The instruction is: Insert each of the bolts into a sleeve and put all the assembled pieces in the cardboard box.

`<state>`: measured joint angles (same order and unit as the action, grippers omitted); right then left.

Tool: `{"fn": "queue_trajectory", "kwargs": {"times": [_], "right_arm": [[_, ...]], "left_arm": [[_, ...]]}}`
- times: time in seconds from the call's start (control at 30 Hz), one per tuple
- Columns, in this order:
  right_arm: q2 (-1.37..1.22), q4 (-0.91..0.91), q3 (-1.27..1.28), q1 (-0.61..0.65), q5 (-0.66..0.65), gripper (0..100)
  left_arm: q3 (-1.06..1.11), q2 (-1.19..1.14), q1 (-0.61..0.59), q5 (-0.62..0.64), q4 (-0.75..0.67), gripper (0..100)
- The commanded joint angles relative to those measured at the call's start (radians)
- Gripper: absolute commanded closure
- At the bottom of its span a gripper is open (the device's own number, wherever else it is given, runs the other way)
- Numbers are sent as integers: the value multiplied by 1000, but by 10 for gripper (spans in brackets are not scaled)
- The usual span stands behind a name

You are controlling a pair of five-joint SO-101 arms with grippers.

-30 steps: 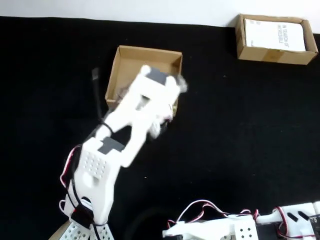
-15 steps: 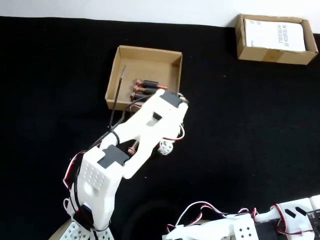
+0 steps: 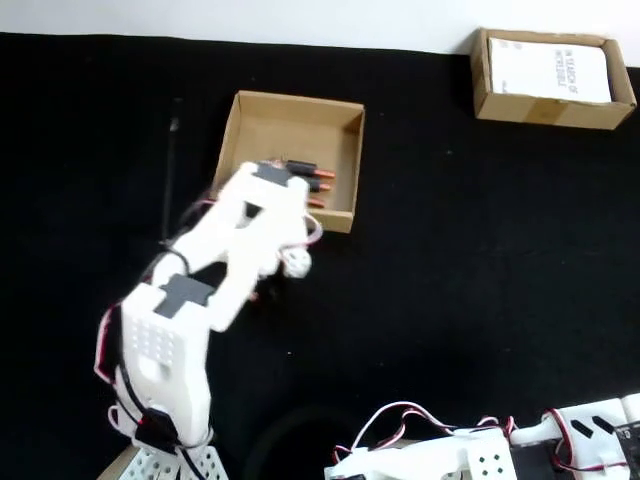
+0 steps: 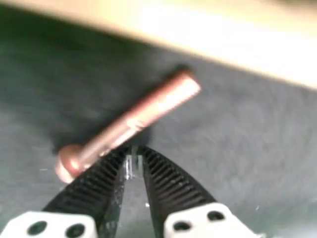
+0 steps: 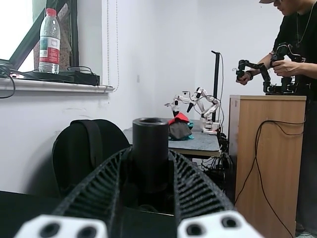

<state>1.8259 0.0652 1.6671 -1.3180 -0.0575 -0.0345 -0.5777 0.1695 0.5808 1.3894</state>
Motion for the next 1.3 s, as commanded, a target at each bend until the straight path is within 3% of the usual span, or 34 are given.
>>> {"fn": "queue_trajectory", "kwargs": {"times": [0.0,0.2,0.43,0.83,0.9,1.1,1.27], "right_arm": [[7,16,64,22,-8,991],[7,18,59,67,-58,991],[7,18,59,120,-81,991],[7,19,58,194,-127,991],[7,19,58,194,-127,991],[7,19,58,191,-127,991],[7,19,59,186,-127,991]], "left_arm": [[-68,-5,-163,137,-35,992],[-168,4,-272,235,-9,992],[-344,-5,-268,273,247,992],[-372,-7,-245,255,298,988],[-372,-7,-245,253,269,957],[-366,-8,-206,256,242,745],[-361,-15,-203,341,178,735]]}}
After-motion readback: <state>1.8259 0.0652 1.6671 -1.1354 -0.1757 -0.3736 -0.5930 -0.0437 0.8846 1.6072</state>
